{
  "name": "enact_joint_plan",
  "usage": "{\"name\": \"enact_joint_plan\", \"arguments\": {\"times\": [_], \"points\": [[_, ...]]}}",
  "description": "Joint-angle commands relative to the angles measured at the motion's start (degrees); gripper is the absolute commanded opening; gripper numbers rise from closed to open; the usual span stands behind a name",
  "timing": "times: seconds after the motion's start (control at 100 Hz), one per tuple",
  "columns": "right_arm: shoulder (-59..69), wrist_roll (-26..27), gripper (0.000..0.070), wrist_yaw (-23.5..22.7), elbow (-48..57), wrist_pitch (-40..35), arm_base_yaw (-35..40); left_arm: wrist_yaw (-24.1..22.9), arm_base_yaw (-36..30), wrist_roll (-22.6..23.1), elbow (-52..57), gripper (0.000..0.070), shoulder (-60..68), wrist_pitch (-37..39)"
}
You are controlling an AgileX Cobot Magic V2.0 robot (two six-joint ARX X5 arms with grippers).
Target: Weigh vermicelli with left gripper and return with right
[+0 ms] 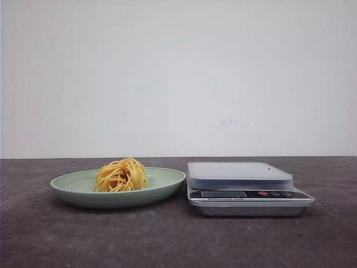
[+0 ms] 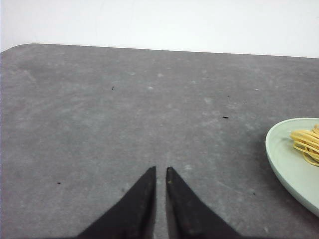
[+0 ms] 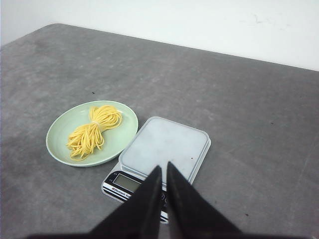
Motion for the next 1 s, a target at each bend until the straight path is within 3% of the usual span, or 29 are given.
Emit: {"name": "enact_joint_plan", "arguments": {"times": [0.0, 0.18, 0.28, 0.36, 0.42, 0.55, 0.77, 0.99], "points": [[0.13, 0.70, 0.0007, 0.07, 0.59, 0.59, 0.61, 0.20, 0.09, 0.74, -1.05, 0.0000, -0.11, -0.26], [0.13, 0.55, 0.0007, 0.09, 0.59, 0.59, 0.61, 0.20, 0.09, 0.74, -1.05, 0.0000, -0.11, -0.26], [0.11, -1.57, 0.0007, 0.39, 0.59, 0.70, 0.61, 0.20, 0.09, 0.74, -1.05, 0.0000, -0.11, -0.26], [-0.20, -4.85, 0.0007, 3.19, 0.57, 1.84, -1.27, 0.20, 0.09, 0.74, -1.05, 0.0000, -0.11, -0.26], [-1.09, -6.01, 0.0007, 2.64, 0.20, 2.45, -5.49, 0.20, 0.09, 0.77, -1.05, 0.0000, -0.11, -0.26], [-3.56, -6.36, 0.0007, -5.42, -3.89, 5.49, -19.52, 0.17, 0.09, 0.74, -1.05, 0.0000, -0.11, -0.26], [-12.57, -9.35, 0.0006, -15.45, -20.96, 20.02, -40.76, 0.17, 0.09, 0.74, -1.03, 0.0000, -0.11, -0.26], [-18.99, -9.35, 0.0007, -16.33, -35.80, 27.02, -50.86, 0.17, 0.09, 0.74, -1.03, 0.0000, -0.11, -0.26]]}}
